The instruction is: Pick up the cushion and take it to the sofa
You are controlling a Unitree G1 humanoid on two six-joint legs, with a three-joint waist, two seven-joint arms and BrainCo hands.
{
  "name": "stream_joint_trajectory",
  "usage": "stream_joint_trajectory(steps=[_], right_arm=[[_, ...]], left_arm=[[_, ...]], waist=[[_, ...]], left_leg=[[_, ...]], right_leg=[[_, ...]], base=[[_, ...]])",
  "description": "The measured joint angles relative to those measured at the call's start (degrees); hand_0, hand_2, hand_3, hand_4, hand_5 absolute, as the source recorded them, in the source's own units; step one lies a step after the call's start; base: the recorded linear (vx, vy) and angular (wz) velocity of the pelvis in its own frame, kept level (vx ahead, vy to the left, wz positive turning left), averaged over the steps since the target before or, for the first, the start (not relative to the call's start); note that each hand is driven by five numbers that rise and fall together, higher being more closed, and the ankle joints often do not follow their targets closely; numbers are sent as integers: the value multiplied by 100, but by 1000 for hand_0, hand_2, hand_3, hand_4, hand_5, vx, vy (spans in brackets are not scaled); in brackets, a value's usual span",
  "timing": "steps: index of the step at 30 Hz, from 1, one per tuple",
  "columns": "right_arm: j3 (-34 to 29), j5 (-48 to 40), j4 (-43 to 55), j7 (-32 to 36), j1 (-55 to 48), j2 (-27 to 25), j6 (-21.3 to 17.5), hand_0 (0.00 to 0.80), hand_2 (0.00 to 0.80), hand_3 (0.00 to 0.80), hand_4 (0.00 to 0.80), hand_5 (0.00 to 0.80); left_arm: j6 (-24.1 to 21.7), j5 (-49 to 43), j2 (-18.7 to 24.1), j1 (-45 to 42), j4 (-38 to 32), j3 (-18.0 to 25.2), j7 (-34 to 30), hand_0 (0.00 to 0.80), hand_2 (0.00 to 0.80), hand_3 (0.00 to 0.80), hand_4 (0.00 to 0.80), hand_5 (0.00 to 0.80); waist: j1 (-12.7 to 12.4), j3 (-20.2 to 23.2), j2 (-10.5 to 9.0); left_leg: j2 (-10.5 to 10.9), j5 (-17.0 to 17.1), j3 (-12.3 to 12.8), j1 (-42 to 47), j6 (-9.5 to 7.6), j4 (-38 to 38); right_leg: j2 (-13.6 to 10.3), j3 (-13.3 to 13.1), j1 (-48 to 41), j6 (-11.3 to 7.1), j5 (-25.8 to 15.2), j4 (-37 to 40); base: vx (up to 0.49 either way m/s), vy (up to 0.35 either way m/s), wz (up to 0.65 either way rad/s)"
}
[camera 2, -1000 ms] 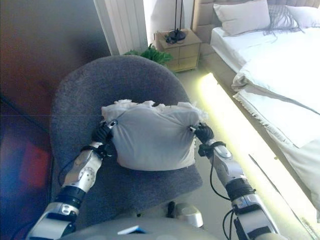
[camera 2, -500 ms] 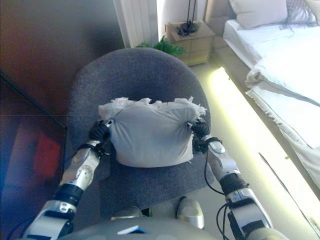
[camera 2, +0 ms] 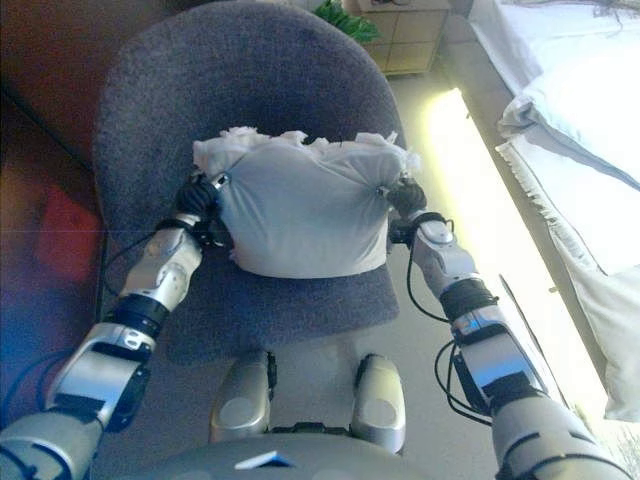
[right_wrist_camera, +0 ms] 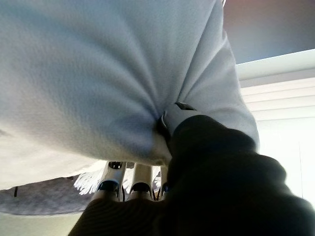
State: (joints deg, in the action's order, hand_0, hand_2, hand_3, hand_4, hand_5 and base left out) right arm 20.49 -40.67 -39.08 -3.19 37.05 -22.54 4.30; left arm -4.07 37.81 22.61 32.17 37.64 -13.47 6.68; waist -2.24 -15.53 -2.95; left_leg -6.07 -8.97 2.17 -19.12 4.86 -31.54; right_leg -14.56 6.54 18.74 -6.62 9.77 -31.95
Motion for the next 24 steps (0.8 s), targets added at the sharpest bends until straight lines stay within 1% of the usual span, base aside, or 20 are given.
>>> stream_joint_trajectory(steps=[3, 6, 8, 10, 12, 15, 18, 22, 24], right_arm=[[96, -6, -300, 20, 259, 2, 11, 800, 800, 800, 800, 800], [108, -7, -552, 19, 591, 69, 11, 800, 800, 800, 800, 800], [108, -54, -775, 25, 931, 87, 11, 800, 800, 800, 800, 800], [108, -56, -992, 30, 1211, 95, 2, 800, 800, 800, 800, 800], [116, -55, -1332, 48, 1492, 140, -5, 800, 800, 800, 800, 800], [212, -55, -1675, 51, 1901, 173, -19, 800, 800, 800, 800, 800], [282, -61, -1688, 50, 1943, 176, -55, 800, 800, 800, 800, 800], [283, -104, -1579, 50, 1943, 179, -209, 800, 800, 800, 800, 800], [287, -105, -1572, 15, 1944, 182, -257, 800, 800, 800, 800, 800]], left_arm=[[34, 7, 10, 138, 122, -6, 65, 800, 800, 800, 800, 800], [106, 32, 61, 370, 280, -4, 104, 800, 800, 800, 800, 800], [117, 251, 85, 655, 480, -10, 153, 800, 800, 800, 800, 800], [114, 250, 86, 815, 504, -11, 270, 800, 800, 800, 800, 800], [112, 247, 81, 1134, 772, -142, 478, 800, 800, 800, 800, 800], [113, 247, 88, 1718, 1318, -324, 641, 800, 800, 800, 800, 800], [93, 249, 112, 1786, 1355, -359, 732, 800, 800, 800, 800, 800], [-157, 353, 94, 1787, 1350, -378, 916, 800, 800, 800, 800, 800], [-190, 359, 88, 1802, 1349, -380, 927, 800, 800, 800, 800, 800]], waist=[[-13, -83, 31], [-22, -181, 60], [-13, -228, 51], [-19, -263, 57], [-20, -271, 56], [-19, -409, 65], [-1, -434, 71], [9, -484, 138], [36, -503, 151]], left_leg=[[108, 27, -51, -61, -33, -10], [137, 44, -62, -77, -50, -11], [185, 56, -62, -90, -73, -15], [228, 70, -57, -98, -53, -21], [252, 69, -62, -143, -53, -67], [252, 67, -64, -158, -53, -88], [291, 44, -59, -189, -51, -106], [290, 11, -57, -372, -71, -191], [285, -4, -53, -420, -71, -209]], right_leg=[[-82, 1, 54, -17, -95, -36], [-107, 2, 52, -30, -107, -38], [-149, 7, 45, -25, -130, -42], [-175, 14, 45, -48, -118, -41], [-184, 14, 48, -97, -128, -58], [-185, 14, 63, -99, -125, -92], [-196, -11, 122, -73, -72, -131], [-187, -118, 363, -81, -51, -257], [-191, -138, 422, -81, -51, -298]], base=[[-21, 21, 12], [5, 28, 7], [35, 25, 8], [14, 23, 7], [-7, 19, 10], [-5, 7, 2], [-9, 42, -2], [18, 29, -5], [4, 10, -2]])
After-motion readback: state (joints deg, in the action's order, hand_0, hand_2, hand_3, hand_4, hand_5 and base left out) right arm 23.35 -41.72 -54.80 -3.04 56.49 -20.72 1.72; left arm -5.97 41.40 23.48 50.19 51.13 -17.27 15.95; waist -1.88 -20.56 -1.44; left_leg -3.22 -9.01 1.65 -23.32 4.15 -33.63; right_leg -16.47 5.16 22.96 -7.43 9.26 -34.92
